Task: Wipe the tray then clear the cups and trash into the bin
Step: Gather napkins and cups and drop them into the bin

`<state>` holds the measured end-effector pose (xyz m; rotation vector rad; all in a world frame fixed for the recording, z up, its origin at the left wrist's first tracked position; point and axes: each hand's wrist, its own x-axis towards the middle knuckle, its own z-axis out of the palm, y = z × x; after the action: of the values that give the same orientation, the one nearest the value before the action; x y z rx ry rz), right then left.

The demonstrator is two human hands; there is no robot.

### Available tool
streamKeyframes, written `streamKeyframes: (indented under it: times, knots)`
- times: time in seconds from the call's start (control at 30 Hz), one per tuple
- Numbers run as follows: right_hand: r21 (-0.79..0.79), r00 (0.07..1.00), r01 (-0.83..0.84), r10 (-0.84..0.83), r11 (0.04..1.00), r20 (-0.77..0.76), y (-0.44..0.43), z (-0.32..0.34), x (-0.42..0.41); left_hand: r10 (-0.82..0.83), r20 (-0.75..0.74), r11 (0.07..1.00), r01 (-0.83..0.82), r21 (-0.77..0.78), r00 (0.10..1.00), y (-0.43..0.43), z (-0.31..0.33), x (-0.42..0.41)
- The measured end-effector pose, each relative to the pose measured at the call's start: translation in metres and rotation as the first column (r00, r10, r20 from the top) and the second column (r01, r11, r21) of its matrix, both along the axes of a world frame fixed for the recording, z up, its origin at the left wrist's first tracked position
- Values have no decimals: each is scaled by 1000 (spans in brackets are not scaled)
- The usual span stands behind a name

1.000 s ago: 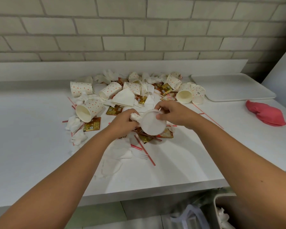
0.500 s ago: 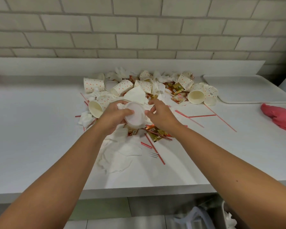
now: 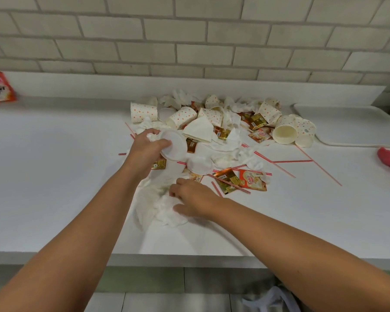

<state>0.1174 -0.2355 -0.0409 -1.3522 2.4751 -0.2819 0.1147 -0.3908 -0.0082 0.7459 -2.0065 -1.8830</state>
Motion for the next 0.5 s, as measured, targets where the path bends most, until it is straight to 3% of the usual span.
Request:
streamKeyframes:
  times: [0.23, 0.4, 0.5]
  knots:
    - [-243, 979, 161, -123, 957, 165, 13, 25, -26, 10, -48, 999, -8, 37, 999, -4, 3, 4]
    - [-391, 852, 451, -258, 802, 455, 35, 50, -47, 42, -99, 999, -39, 28, 994, 6, 9, -1]
    - [-423, 829, 530, -346, 735, 439, 51, 53, -60, 64, -113, 998, -60, 36, 992, 16, 14, -7]
